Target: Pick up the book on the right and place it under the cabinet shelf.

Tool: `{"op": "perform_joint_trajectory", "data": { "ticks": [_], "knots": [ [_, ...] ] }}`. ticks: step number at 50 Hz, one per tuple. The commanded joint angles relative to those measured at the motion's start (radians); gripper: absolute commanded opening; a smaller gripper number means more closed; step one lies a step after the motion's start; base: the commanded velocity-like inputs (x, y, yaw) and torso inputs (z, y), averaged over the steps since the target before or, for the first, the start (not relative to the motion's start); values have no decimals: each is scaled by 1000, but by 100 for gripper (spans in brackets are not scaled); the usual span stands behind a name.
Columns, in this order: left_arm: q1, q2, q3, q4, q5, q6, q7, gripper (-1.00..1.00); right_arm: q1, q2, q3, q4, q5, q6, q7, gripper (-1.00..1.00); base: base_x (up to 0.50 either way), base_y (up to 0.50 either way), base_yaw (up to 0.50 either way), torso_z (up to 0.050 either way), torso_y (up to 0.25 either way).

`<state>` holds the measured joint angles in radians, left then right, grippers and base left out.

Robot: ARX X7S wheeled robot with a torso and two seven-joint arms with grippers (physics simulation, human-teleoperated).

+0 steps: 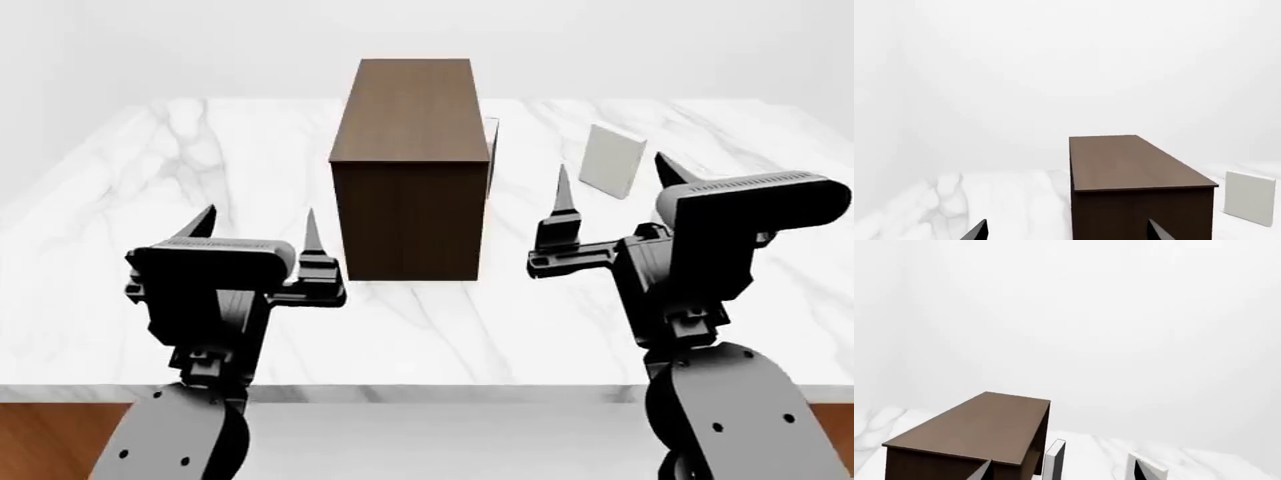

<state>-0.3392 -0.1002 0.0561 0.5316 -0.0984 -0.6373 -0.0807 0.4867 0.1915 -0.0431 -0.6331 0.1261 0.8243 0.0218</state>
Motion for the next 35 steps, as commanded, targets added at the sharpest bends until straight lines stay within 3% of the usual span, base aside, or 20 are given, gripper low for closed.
{"op": "perform_joint_trajectory", "data": {
  "ticks": [1, 23, 35],
  "knots": [
    [-110, -18, -7, 39, -22, -99, -16, 100, 138, 28, 10, -25, 11, 97, 0, 100, 0, 0, 0, 0, 0],
    [-202, -37, -7, 49, -49, -168, -35, 100, 206, 38, 36, -24, 31, 124, 5, 100, 0, -10, 0, 0, 0],
    [-235, -49, -10, 49, -58, -184, -45, 100, 240, 47, 42, -33, 45, 156, 4, 100, 0, -331, 0, 0, 0]
  ]
}}
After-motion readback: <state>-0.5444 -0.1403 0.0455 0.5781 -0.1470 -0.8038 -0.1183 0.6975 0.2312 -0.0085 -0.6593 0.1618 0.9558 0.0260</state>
